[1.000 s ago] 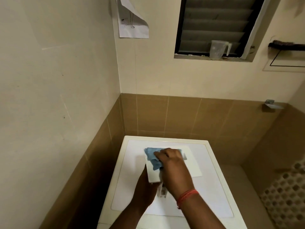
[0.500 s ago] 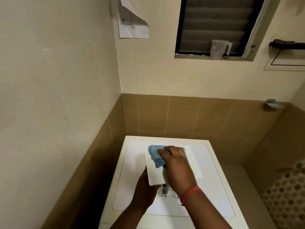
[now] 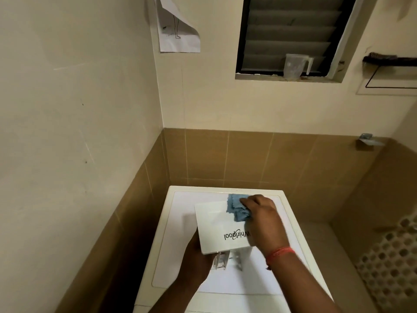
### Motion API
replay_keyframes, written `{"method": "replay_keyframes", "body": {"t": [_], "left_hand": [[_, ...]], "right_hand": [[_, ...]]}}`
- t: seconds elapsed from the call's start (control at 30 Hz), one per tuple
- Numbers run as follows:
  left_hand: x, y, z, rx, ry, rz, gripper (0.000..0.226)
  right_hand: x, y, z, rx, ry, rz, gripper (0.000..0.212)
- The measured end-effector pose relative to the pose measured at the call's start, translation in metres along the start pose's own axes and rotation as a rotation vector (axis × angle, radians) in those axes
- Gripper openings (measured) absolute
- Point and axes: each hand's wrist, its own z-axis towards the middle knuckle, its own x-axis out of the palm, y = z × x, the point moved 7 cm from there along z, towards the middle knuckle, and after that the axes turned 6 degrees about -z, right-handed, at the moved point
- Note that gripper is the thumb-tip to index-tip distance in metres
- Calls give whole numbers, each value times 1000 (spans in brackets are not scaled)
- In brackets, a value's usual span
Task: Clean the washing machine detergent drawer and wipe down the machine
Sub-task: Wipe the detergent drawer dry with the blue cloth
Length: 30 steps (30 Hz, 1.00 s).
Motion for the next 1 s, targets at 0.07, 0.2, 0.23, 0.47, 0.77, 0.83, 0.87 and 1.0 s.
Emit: {"method": "replay_keyframes", "body": {"t": [0.07,0.2,0.23,0.47,0.77,0.83,0.87,1.0], "left_hand": [[-1,-3,0,-5,-29,2,45],[2,11,-4,-79,38,79,20],[1,14,-2,-80,17,76,22],[9,0,-8,-21,1,33,33],[-6,10,-5,18,-72,201,36],[-8,13,-4,8,-74,199,38],[-8,12,-4,12,-72,192,39],[-7,11,-5,5,-74,168,41]], "right_hand": [[15,38,-7,-107,25,47,56],[26,112,-17,-324,124,143,37],[27,111,-14,-325,167,142,39],[-8,-22,2,-15,52,47,52],[-24,-38,-80,-3,2,28,64],[-24,-39,-78,38,12,35,61],[-24,-37,-71,37,11,36,59],[-13,-28,-41,65,36,56,61]]}}
